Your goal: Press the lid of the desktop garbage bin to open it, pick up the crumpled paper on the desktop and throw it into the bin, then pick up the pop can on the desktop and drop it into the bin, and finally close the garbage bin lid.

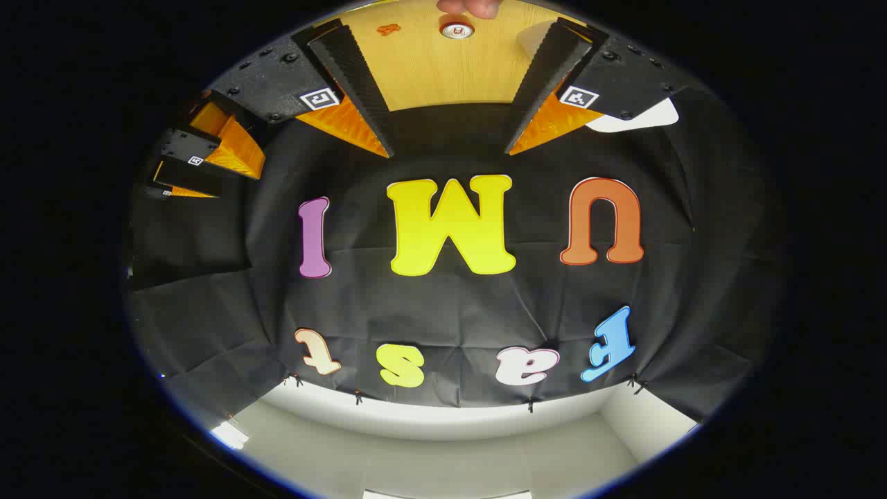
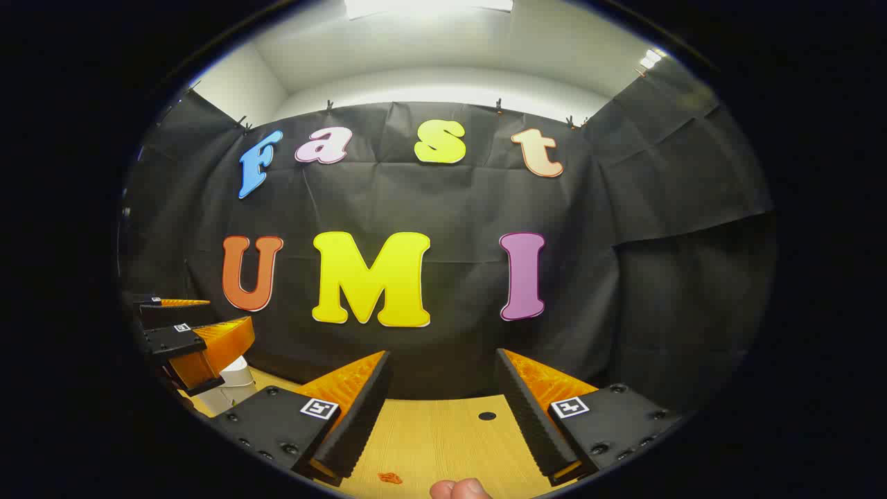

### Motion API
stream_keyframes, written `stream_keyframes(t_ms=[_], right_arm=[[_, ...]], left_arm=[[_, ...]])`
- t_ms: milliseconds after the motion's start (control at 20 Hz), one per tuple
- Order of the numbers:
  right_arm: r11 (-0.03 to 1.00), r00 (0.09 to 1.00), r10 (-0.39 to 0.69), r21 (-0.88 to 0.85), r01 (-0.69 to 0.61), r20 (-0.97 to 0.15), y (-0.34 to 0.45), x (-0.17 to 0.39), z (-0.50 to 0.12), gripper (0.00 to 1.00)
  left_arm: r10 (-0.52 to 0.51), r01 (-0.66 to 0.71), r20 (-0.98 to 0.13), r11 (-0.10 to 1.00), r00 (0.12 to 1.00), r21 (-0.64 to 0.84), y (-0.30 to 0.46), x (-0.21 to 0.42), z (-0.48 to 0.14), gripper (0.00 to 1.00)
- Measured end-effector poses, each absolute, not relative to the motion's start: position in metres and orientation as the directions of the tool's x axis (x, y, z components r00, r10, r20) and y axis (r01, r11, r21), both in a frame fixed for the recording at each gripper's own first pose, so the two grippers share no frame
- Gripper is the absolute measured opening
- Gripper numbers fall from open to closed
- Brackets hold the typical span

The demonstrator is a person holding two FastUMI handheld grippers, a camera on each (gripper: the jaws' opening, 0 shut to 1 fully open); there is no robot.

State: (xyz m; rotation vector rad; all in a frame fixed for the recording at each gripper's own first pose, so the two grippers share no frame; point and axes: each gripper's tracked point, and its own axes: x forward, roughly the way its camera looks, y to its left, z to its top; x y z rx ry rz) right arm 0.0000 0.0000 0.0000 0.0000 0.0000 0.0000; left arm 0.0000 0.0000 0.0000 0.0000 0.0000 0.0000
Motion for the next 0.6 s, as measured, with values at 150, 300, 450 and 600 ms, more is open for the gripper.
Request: stream_keyframes(t_ms=[150, 300, 450, 600], right_arm=[[1.0, 1.0, 0.0, 0.003, 0.0, 0.007, 0.001, 0.001, 0.003, 0.94], [1.0, 1.0, -0.007, 0.015, 0.007, 0.0, -0.003, 0.002, 0.001, 0.95], [1.0, 1.0, -0.002, 0.02, 0.002, 0.008, -0.001, 0.005, 0.004, 0.94], [0.999, 1.0, 0.024, 0.036, -0.024, -0.006, 0.007, 0.015, 0.001, 0.94]], left_arm=[[0.01, -0.01, 0.0, 1.0, 1.0, -0.006, 0.001, 0.001, -0.001, 0.99], [0.017, -0.017, -0.008, 1.0, 1.0, -0.013, 0.002, 0.004, -0.001, 0.99], [0.031, -0.031, 0.004, 1.0, 1.0, 0.0, 0.004, 0.003, 0.002, 0.99], [0.08, -0.081, 0.017, 0.997, 0.997, 0.016, 0.01, 0.002, 0.008, 0.99]])
